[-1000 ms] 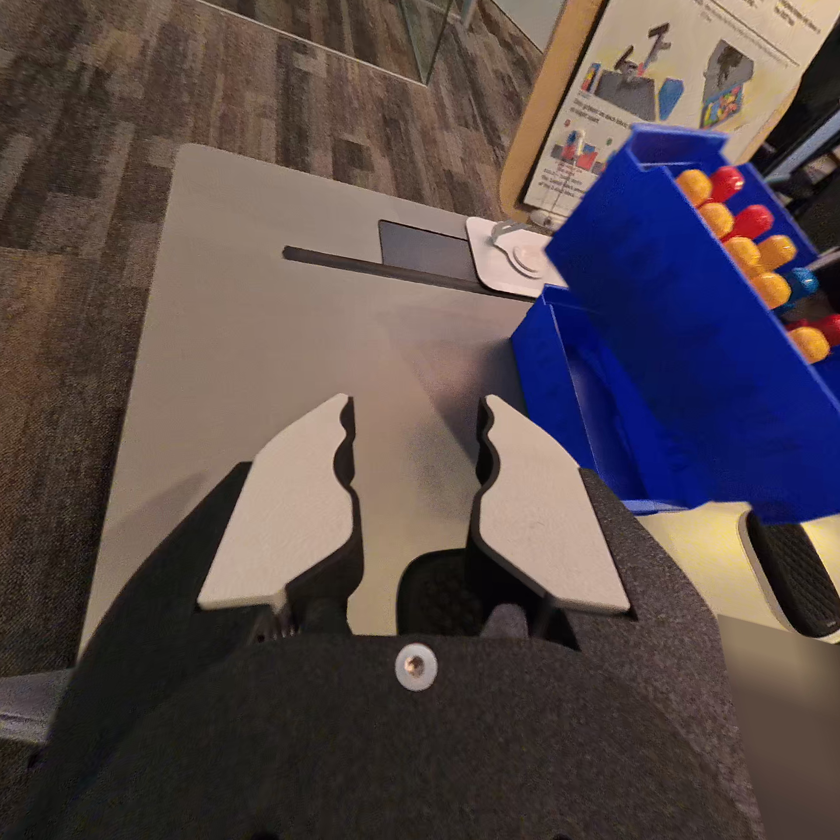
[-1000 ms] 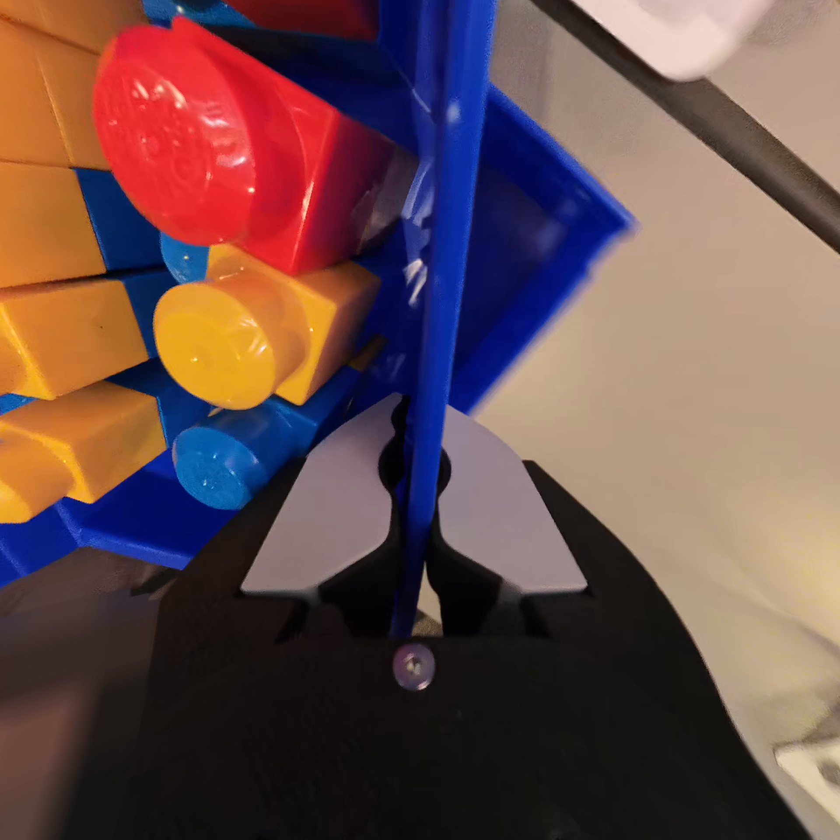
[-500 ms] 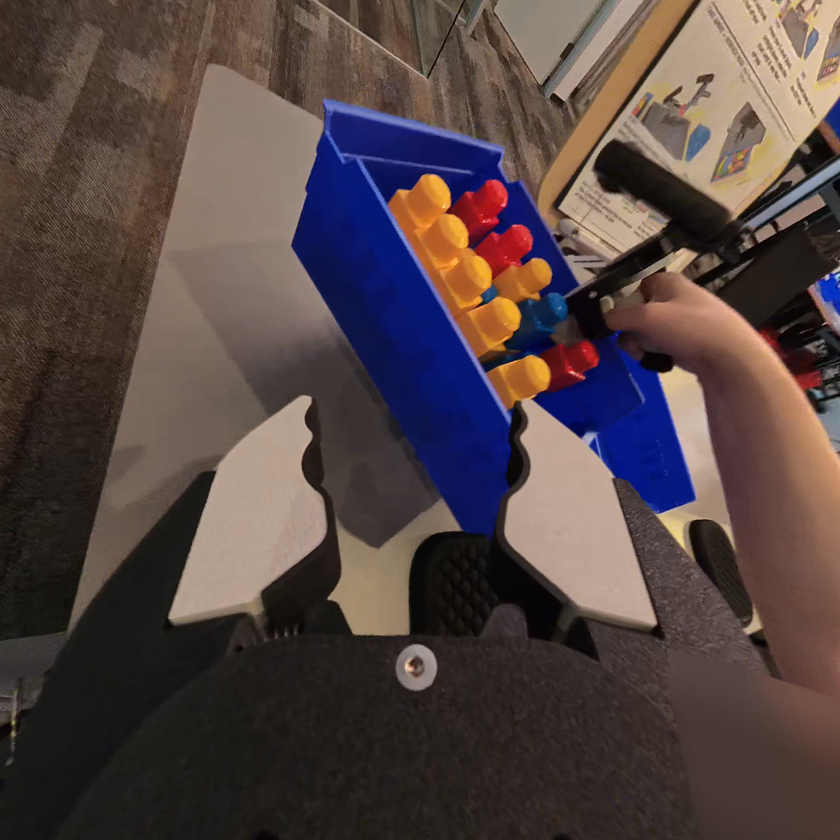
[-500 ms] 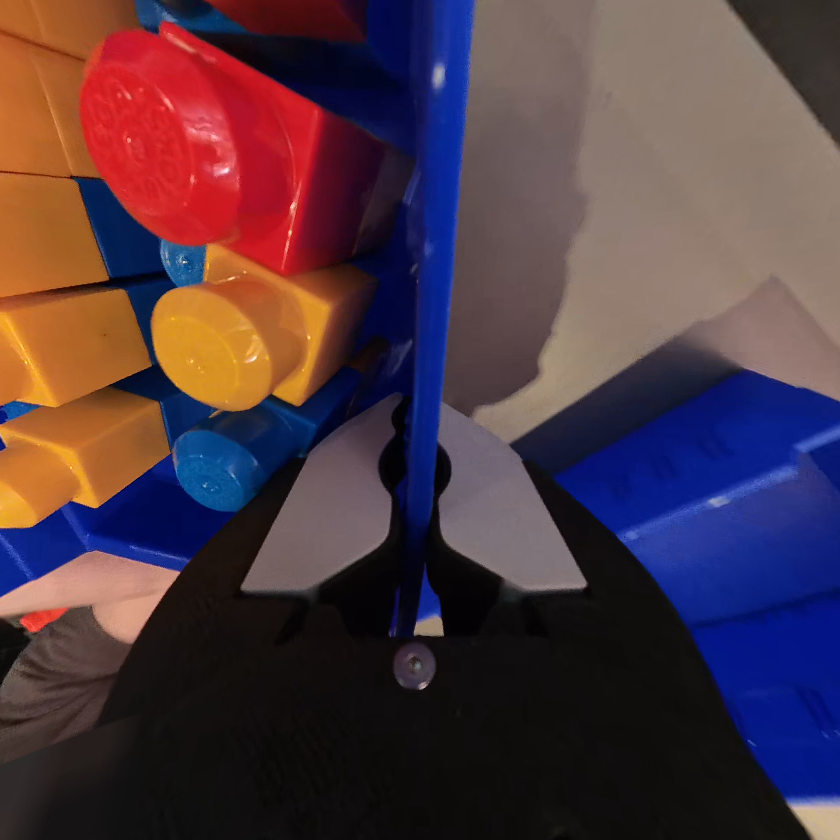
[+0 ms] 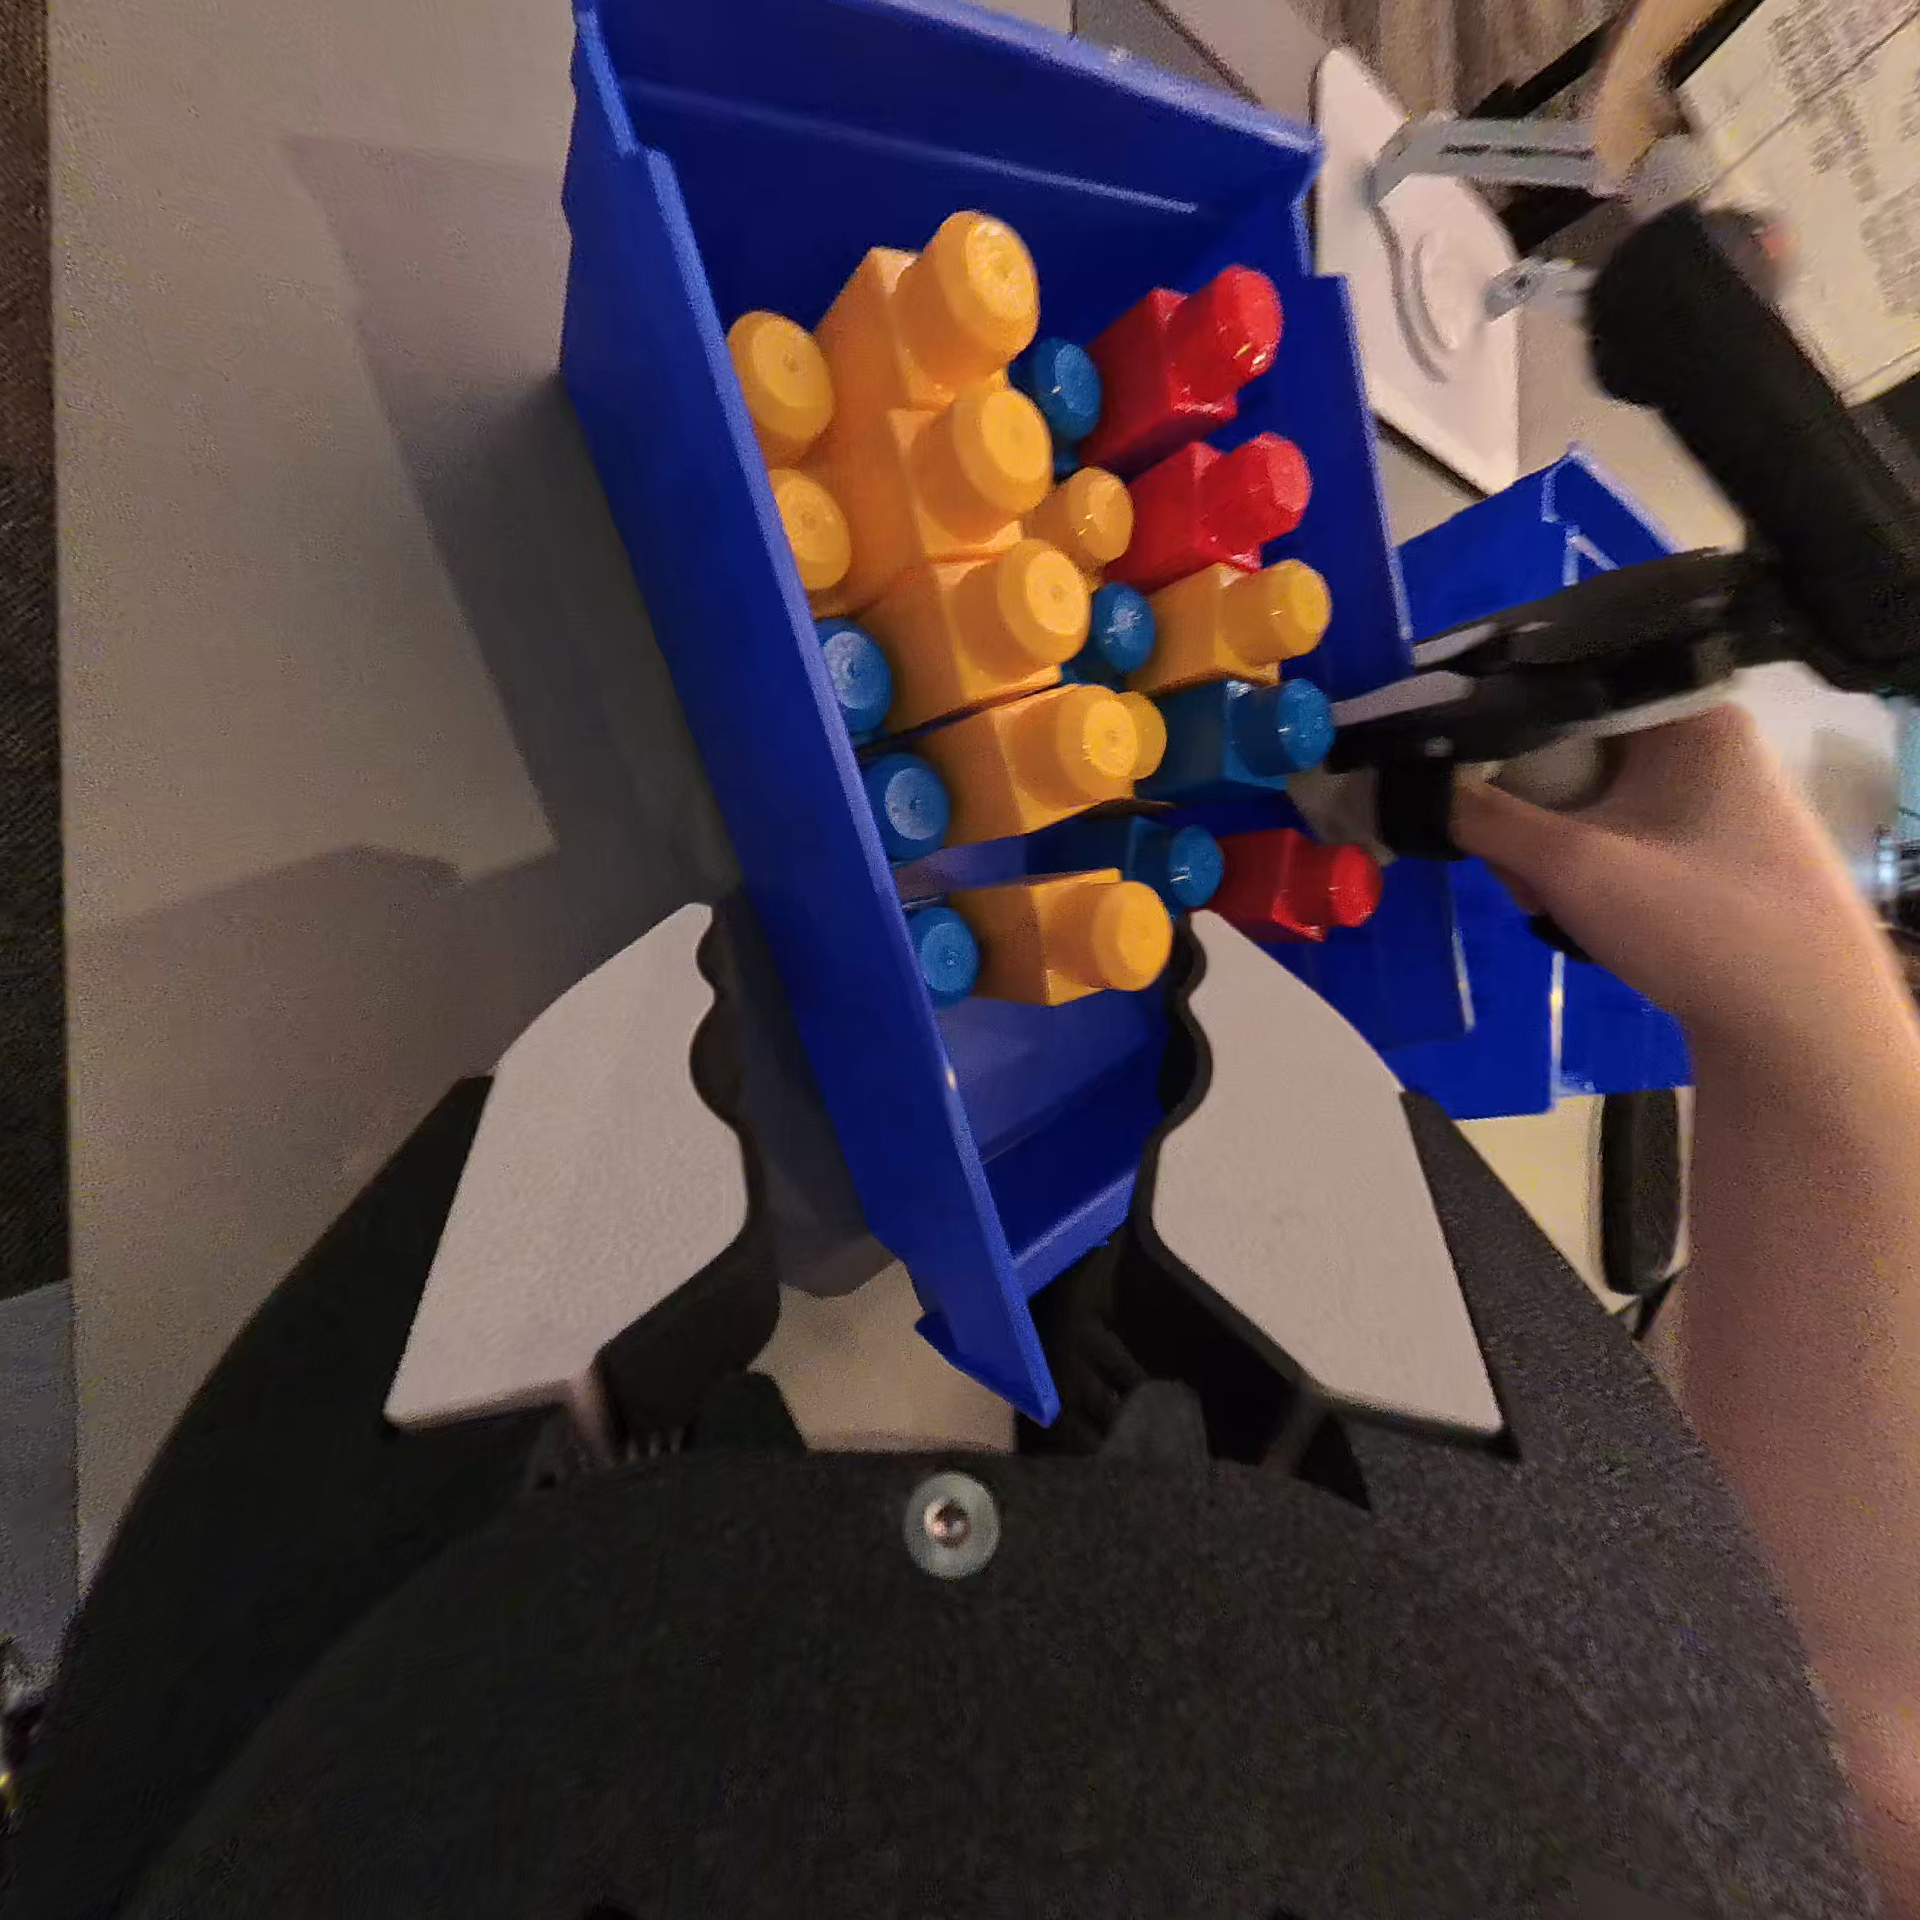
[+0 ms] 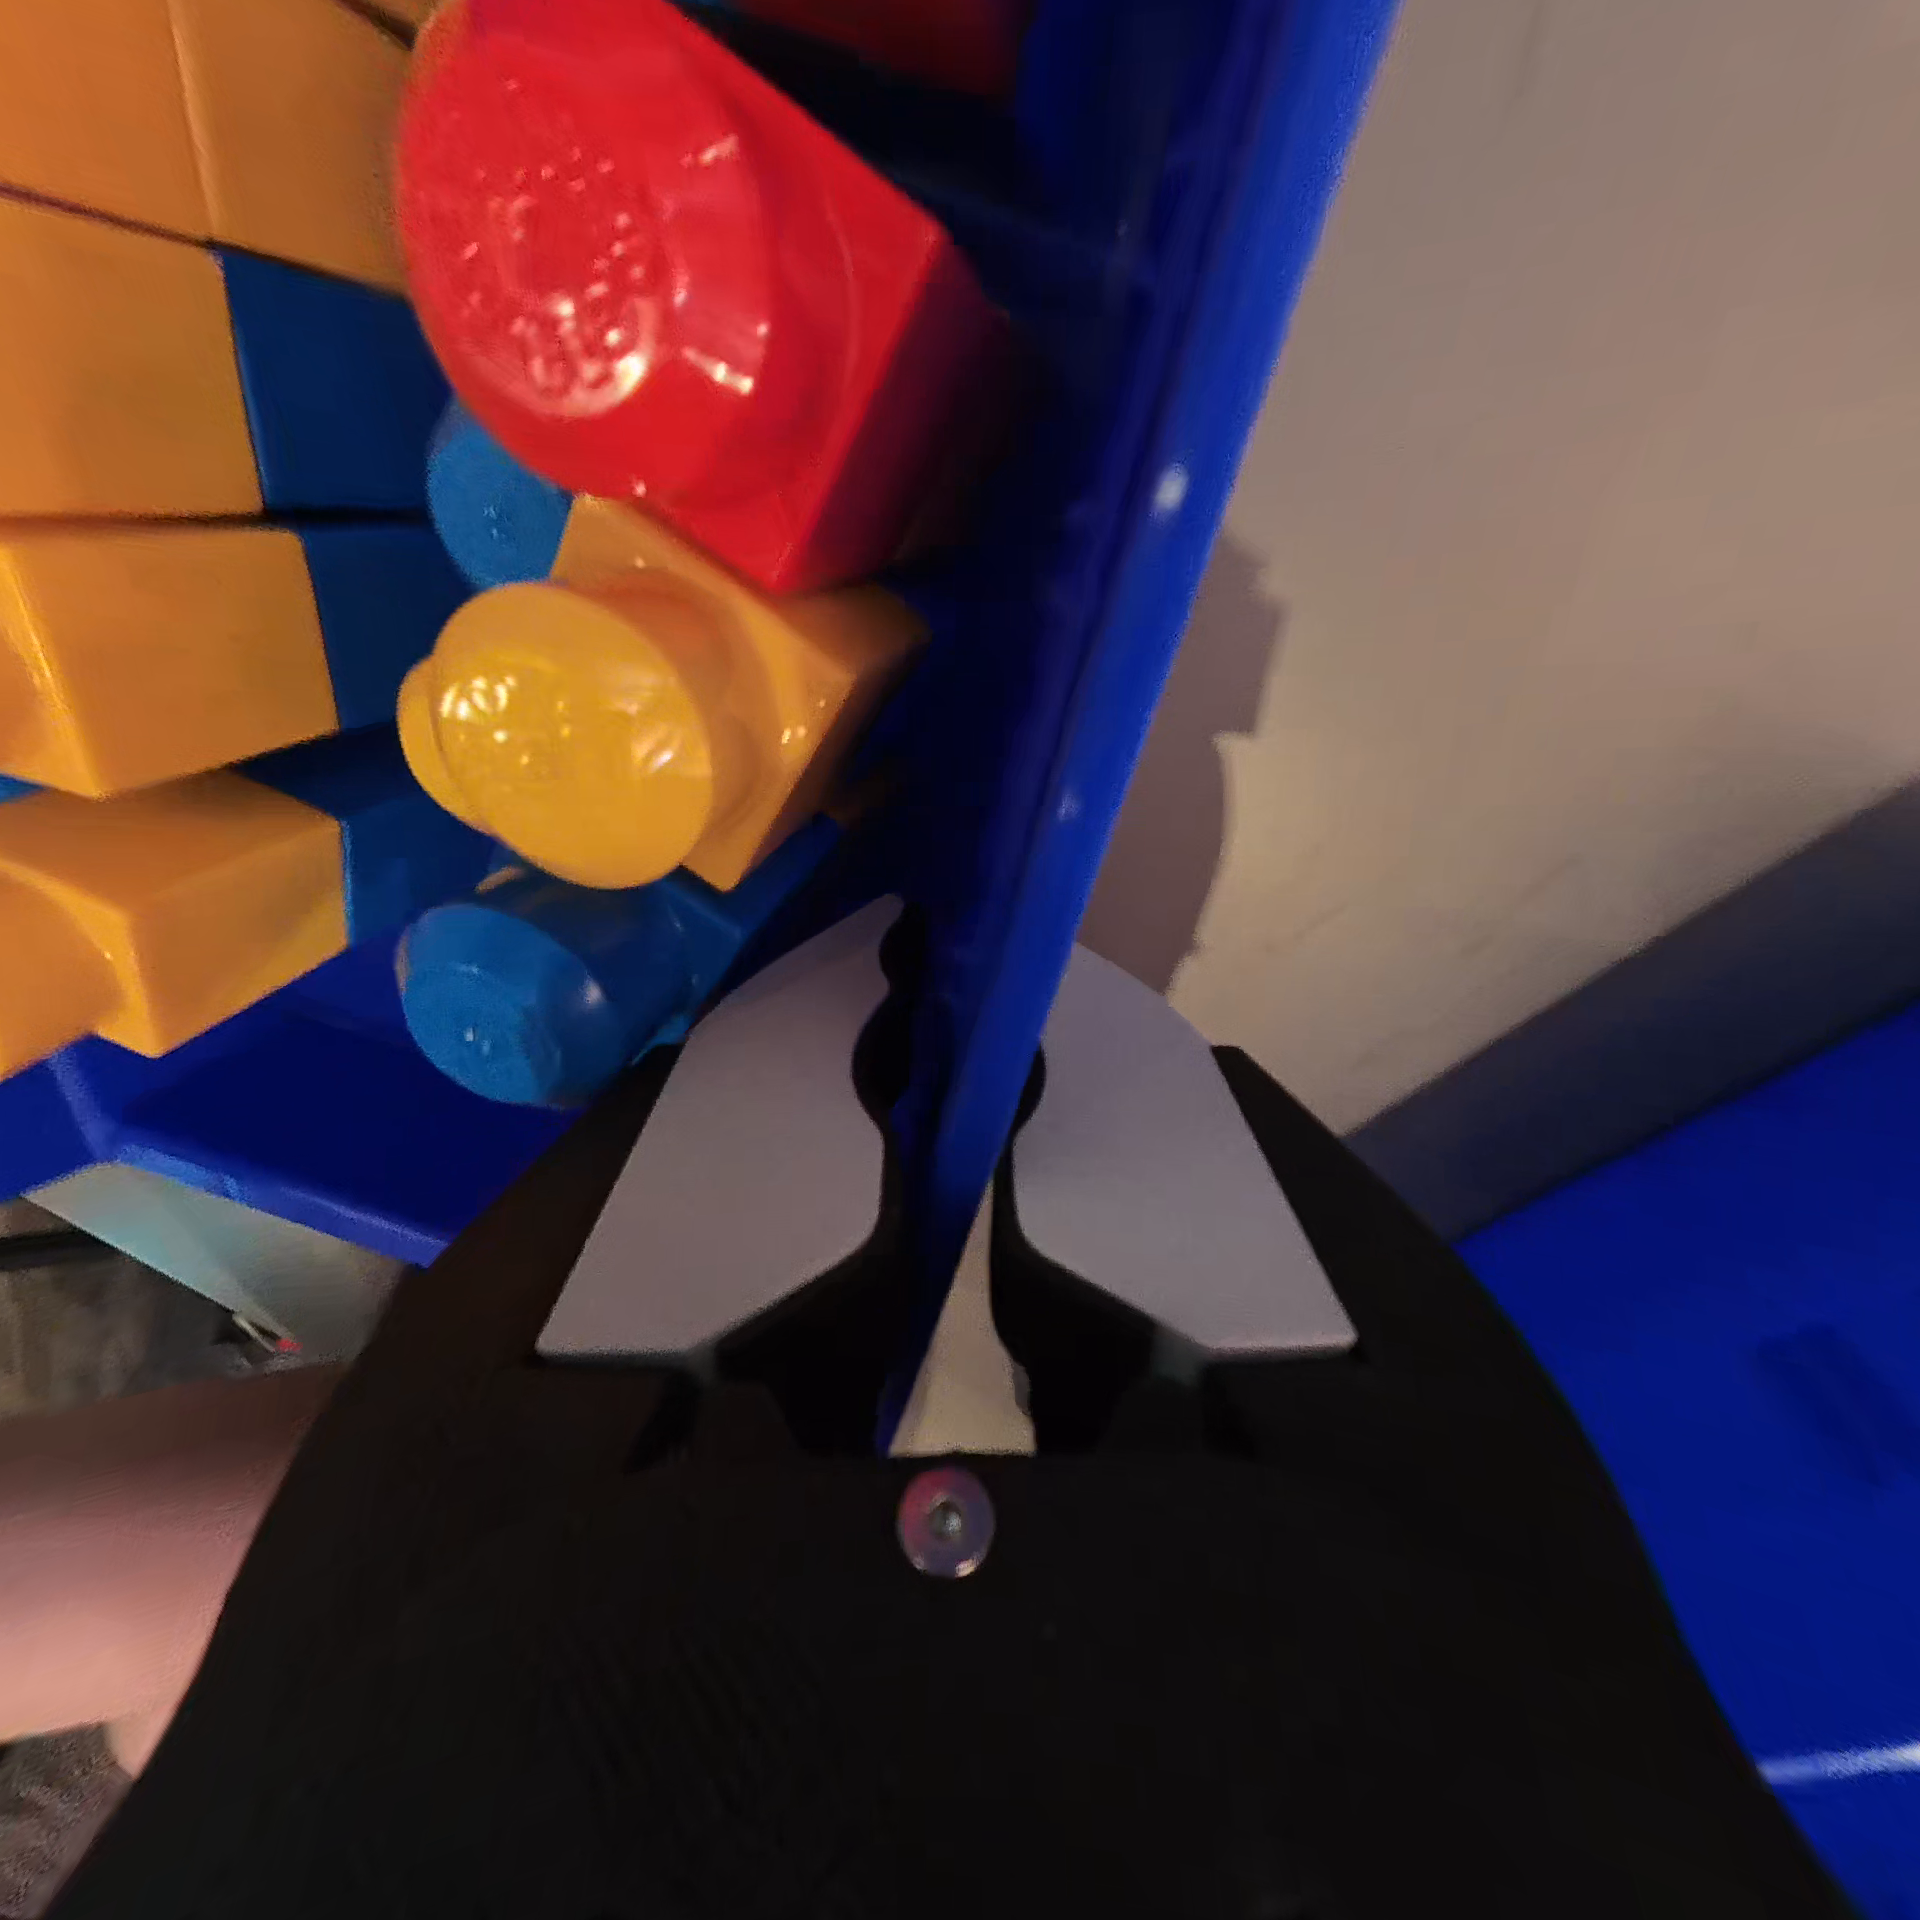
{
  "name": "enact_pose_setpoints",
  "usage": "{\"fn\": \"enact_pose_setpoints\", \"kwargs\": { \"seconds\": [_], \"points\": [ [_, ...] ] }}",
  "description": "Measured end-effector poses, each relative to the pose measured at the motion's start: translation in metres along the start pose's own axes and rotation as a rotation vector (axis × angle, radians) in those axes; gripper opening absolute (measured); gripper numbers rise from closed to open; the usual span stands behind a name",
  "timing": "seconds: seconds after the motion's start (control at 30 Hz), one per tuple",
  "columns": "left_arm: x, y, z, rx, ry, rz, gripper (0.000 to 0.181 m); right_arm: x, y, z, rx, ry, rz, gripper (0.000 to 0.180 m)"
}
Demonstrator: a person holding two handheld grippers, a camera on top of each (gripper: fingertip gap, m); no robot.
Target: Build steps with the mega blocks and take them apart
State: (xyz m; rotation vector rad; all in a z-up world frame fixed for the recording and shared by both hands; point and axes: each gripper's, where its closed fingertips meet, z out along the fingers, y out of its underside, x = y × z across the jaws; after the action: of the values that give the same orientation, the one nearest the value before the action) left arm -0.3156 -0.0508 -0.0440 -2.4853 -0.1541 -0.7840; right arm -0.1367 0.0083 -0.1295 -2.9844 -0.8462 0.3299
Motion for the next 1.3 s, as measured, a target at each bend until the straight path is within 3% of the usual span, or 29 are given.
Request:
{"fn": "enact_pose_setpoints", "kwargs": {
  "seconds": [0.17, 0.27, 0.37, 0.47, 0.57, 0.7, 0.8, 0.97, 1.03, 1.13, 1.3],
  "points": [
    [-0.019, 0.011, 0.012, -0.097, -0.121, -0.016, 0.074, 0.008, -0.009, -0.054, 0.172, 0.121, -0.171, 0.025],
    [-0.024, 0.017, 0.018, -0.149, -0.146, -0.007, 0.067, 0.029, 0.009, -0.1, 0.283, 0.254, -0.29, 0.04],
    [-0.032, 0.025, 0.027, -0.212, -0.17, -0.004, 0.051, 0.089, 0.045, -0.137, 0.344, 0.43, -0.271, 0.046],
    [-0.027, 0.025, 0.034, -0.235, -0.131, -0.009, 0.039, 0.167, 0.091, -0.154, 0.354, 0.53, -0.107, 0.052],
    [-0.022, 0.022, 0.039, -0.263, -0.158, 0.031, 0.02, 0.229, 0.137, -0.147, 0.314, 0.514, 0.078, 0.059],
    [-0.036, 0.018, 0.052, -0.367, -0.393, 0.227, 0.018, 0.274, 0.178, -0.121, 0.221, 0.445, 0.228, 0.062],
    [-0.04, 0.004, 0.064, -0.395, -0.555, 0.391, 0.017, 0.278, 0.185, -0.101, 0.186, 0.346, 0.242, 0.061],
    [-0.016, -0.008, 0.091, -0.34, -0.425, 0.473, 0.01, 0.278, 0.195, -0.076, 0.057, 0.228, 0.23, 0.051],
    [-0.013, -0.007, 0.093, -0.358, -0.441, 0.508, 0.01, 0.269, 0.192, -0.07, 0.042, 0.115, 0.248, 0.028],
    [-0.013, -0.006, 0.093, -0.356, -0.436, 0.511, 0.01, 0.268, 0.191, -0.067, 0.026, 0.042, 0.279, 0.014],
    [-0.006, -0.008, 0.084, -0.306, -0.364, 0.5, 0.014, 0.286, 0.192, -0.071, 0.034, 0.047, 0.271, 0.009]
  ]
}}
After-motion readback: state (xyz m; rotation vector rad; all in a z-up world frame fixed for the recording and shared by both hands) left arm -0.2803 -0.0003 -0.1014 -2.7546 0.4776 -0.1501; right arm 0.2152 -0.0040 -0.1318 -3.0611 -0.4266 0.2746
